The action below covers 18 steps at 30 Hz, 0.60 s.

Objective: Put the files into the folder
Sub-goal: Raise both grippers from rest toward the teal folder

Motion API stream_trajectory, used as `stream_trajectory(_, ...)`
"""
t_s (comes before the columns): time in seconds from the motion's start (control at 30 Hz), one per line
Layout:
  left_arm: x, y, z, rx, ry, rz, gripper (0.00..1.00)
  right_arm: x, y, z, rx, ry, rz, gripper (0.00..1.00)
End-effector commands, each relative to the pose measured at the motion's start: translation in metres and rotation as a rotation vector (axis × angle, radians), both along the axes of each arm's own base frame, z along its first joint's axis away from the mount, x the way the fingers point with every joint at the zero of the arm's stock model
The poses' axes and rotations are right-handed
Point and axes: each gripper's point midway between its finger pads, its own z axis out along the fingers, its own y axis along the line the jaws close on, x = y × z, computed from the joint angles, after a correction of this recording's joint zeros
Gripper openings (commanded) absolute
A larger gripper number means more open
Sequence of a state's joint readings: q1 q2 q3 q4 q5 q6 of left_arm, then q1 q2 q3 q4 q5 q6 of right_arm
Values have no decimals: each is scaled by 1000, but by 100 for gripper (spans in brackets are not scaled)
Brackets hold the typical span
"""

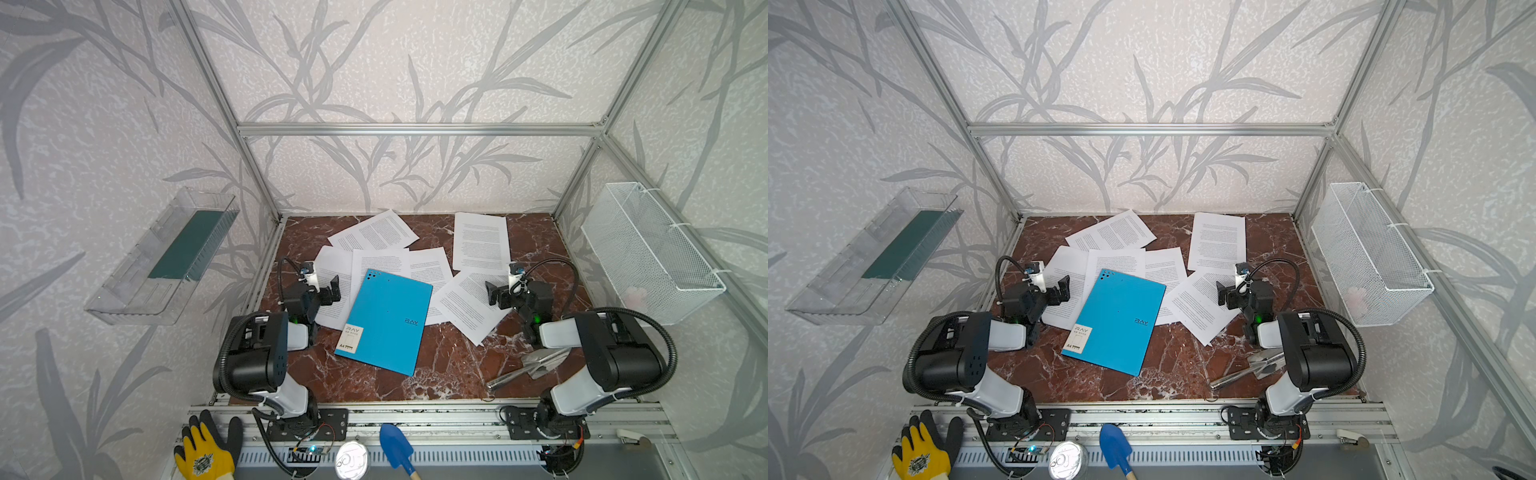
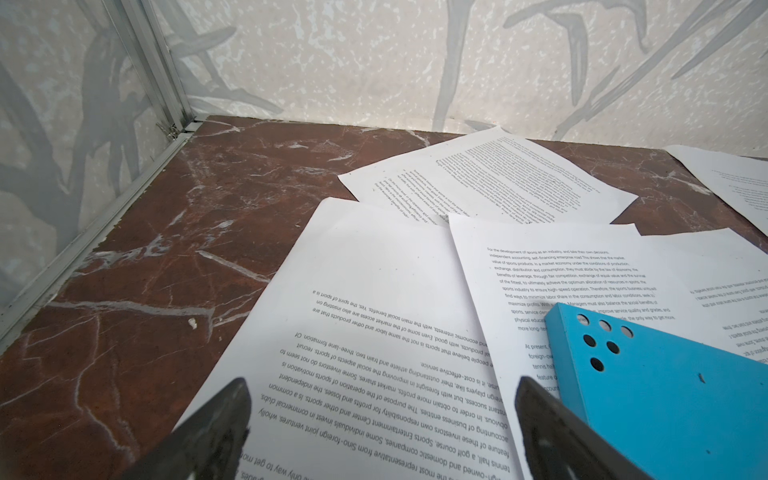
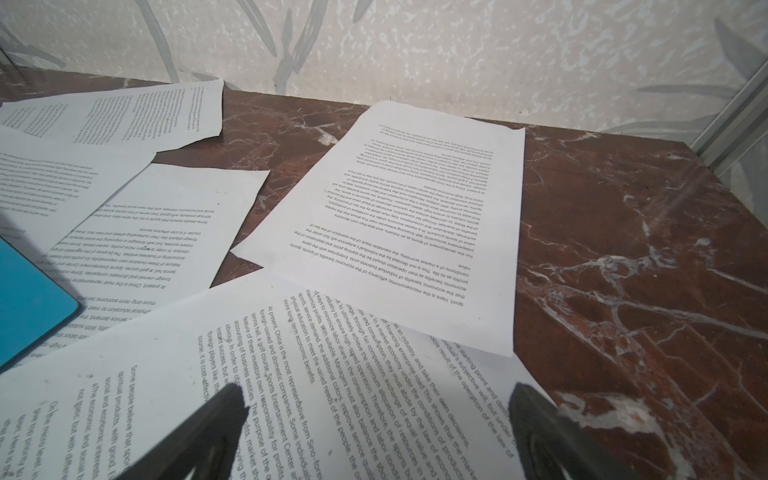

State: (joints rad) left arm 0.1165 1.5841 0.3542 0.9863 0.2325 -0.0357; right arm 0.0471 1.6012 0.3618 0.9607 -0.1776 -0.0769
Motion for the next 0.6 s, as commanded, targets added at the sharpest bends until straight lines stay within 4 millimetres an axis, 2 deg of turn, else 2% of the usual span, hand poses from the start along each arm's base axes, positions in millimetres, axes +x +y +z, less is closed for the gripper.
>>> stream_trajectory(0.0, 1, -1, 7, 27, -19, -5, 99, 5, 3, 16, -4, -56, 13, 99)
stream_trajectory(0.33, 2, 1, 7, 21, -17, 1, 99, 5, 3, 15, -2, -54, 12, 99)
stream_trajectory(0.37, 2, 4, 7, 23, -16, 25, 99, 3, 4, 20, -1, -75, 17, 99)
stream_trajectory(0.4, 3, 14, 10, 26, -10, 87, 99, -3, 5, 29, -13, -110, 16, 99)
stream_trajectory(0.47, -4, 34, 32, 70, 1, 254, 99, -18, -1, 70, -135, -190, -133, 99)
stream_trajectory(0.5, -7, 35, 46, 94, 16, 290, 99, -23, 5, 88, -155, -221, -126, 99)
stream_trajectory(0.57, -15, 42, 73, 7, 22, 410, 99, -32, 11, 119, -88, -255, -113, 99)
